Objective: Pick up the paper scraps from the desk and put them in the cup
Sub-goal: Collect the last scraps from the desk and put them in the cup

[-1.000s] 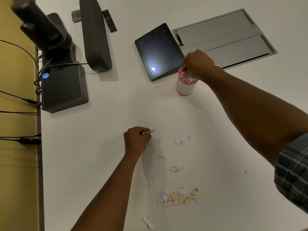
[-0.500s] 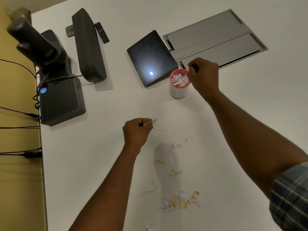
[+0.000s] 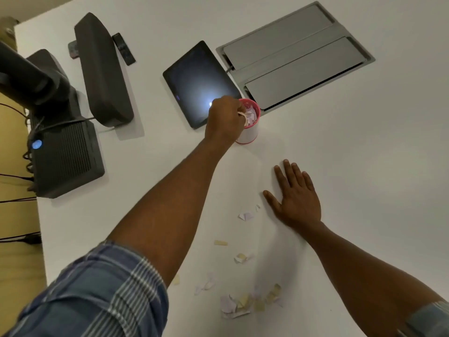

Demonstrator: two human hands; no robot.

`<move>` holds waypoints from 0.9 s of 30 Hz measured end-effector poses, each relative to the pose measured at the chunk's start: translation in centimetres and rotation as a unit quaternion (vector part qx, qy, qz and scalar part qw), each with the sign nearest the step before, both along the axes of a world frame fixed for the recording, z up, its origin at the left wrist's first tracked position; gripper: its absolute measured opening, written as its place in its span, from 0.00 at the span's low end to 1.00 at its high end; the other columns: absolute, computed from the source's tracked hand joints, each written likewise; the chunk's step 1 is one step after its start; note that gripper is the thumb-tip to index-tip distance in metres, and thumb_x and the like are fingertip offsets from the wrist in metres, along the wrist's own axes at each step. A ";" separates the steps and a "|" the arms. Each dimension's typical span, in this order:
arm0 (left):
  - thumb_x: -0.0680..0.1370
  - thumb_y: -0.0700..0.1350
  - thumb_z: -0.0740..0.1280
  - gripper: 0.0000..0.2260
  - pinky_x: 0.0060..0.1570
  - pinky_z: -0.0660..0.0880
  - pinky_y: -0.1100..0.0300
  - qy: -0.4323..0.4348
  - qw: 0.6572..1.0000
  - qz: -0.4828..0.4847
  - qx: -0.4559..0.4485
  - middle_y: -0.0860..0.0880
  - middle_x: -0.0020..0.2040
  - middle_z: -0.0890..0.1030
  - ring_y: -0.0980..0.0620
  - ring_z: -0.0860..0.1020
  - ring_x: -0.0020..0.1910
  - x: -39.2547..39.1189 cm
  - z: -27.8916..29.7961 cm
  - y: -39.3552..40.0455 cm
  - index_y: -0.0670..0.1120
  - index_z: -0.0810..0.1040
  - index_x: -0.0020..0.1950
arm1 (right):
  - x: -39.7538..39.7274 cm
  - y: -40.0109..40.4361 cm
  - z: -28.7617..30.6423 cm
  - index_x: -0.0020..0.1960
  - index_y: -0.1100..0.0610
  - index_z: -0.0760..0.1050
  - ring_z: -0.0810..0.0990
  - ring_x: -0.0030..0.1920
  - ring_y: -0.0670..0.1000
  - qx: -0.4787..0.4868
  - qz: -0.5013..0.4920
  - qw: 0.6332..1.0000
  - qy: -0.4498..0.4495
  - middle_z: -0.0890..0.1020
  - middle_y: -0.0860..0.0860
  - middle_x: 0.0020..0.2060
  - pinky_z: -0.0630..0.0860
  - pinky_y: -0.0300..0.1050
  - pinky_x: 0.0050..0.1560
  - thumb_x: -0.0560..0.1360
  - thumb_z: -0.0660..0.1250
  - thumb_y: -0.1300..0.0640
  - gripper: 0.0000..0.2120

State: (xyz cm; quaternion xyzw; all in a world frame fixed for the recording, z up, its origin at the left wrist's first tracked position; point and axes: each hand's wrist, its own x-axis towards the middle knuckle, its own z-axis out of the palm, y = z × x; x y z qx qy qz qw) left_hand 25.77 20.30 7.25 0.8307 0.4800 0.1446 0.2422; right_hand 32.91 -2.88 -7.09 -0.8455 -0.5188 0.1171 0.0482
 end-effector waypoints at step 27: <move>0.76 0.45 0.67 0.18 0.54 0.73 0.53 0.310 0.916 -0.236 0.098 0.40 0.59 0.78 0.42 0.75 0.58 4.0 1.4 2.3 0.39 0.75 0.63 | 0.0 0.1 0.0 0.78 0.46 0.44 0.43 0.77 0.49 0.000 -0.009 1.000 0.010 0.47 0.47 0.78 0.46 0.51 0.76 0.77 0.41 0.32 0.33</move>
